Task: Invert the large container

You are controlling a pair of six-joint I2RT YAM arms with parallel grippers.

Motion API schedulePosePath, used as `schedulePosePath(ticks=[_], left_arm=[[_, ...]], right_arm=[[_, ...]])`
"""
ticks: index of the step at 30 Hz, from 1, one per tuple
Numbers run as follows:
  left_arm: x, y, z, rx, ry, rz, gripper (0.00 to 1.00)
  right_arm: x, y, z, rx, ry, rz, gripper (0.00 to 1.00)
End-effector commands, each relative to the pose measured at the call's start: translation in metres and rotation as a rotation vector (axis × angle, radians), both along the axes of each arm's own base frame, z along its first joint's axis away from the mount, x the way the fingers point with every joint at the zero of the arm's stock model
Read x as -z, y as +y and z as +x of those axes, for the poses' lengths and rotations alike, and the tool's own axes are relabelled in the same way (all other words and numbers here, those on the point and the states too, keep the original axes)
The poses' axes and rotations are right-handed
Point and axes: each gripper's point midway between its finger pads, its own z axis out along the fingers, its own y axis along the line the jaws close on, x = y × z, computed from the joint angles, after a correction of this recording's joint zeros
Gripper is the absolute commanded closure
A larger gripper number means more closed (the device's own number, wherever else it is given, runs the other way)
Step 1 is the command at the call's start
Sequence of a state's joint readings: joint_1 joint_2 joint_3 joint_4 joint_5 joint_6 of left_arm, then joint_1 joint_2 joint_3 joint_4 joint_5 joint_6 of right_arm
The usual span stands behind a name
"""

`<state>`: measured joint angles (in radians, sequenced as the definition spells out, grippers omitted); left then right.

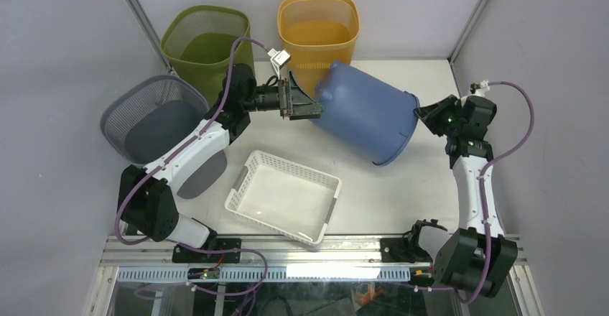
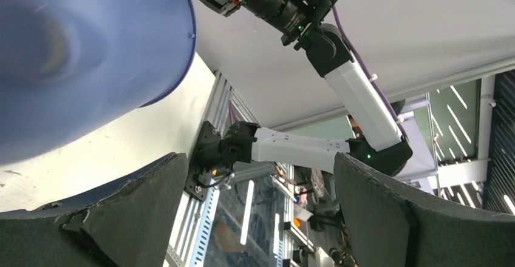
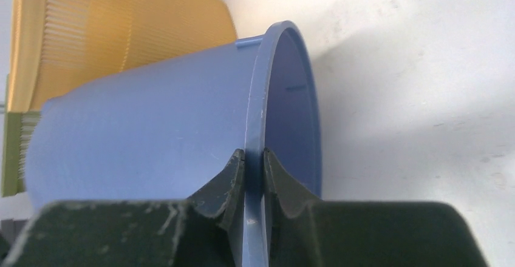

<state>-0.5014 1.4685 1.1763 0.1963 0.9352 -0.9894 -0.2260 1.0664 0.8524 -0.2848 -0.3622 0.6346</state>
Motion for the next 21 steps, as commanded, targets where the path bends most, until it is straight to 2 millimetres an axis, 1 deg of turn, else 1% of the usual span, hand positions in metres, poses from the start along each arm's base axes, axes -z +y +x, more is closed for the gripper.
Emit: schedulePosePath(ticks=[1,4,7,12,13,14,16,18,19,21], left_arm=[[-0.027,0.014,-0.007,-0.041,-0.103,-0.021,0.05],[-0.026,0.015,-0.008,-0.047,-0.095,-0.015,0.05],[-0.026,0.016,-0.007,-0.052,-0.116,-0.009,0.05],[-0.024,0.015,-0.006,-0.054,-0.112,-0.005,0.05],[-0.024,0.015,-0.006,-0.054,-0.110,-0.003,0.05],[-0.023,0.016,-0.006,-0.054,-0.109,-0.002,0.05],[-0.020,0.016,-0.006,-0.058,-0.108,0.006,0.04],[-0.017,0.017,-0.006,-0.064,-0.102,0.018,0.04],[-0.014,0.017,-0.005,-0.068,-0.096,0.027,0.04],[-0.009,0.017,-0.003,-0.077,-0.093,0.043,0.02]], right_arm=[[0.109,-0.010,-0.068,-0.023,0.437,-0.028,1.00],[0.123,-0.026,-0.077,0.016,0.480,-0.046,1.00],[0.133,-0.042,-0.085,0.077,0.512,-0.067,1.00],[0.130,-0.051,-0.082,0.123,0.511,-0.074,0.99],[0.128,-0.052,-0.081,0.129,0.510,-0.079,0.97],[0.124,-0.054,-0.081,0.136,0.508,-0.086,0.92],[0.112,-0.059,-0.081,0.159,0.496,-0.107,0.76],[0.094,-0.062,-0.079,0.179,0.462,-0.128,0.63],[0.083,-0.063,-0.079,0.186,0.440,-0.135,0.60],[0.055,-0.063,-0.075,0.191,0.374,-0.145,0.57]])
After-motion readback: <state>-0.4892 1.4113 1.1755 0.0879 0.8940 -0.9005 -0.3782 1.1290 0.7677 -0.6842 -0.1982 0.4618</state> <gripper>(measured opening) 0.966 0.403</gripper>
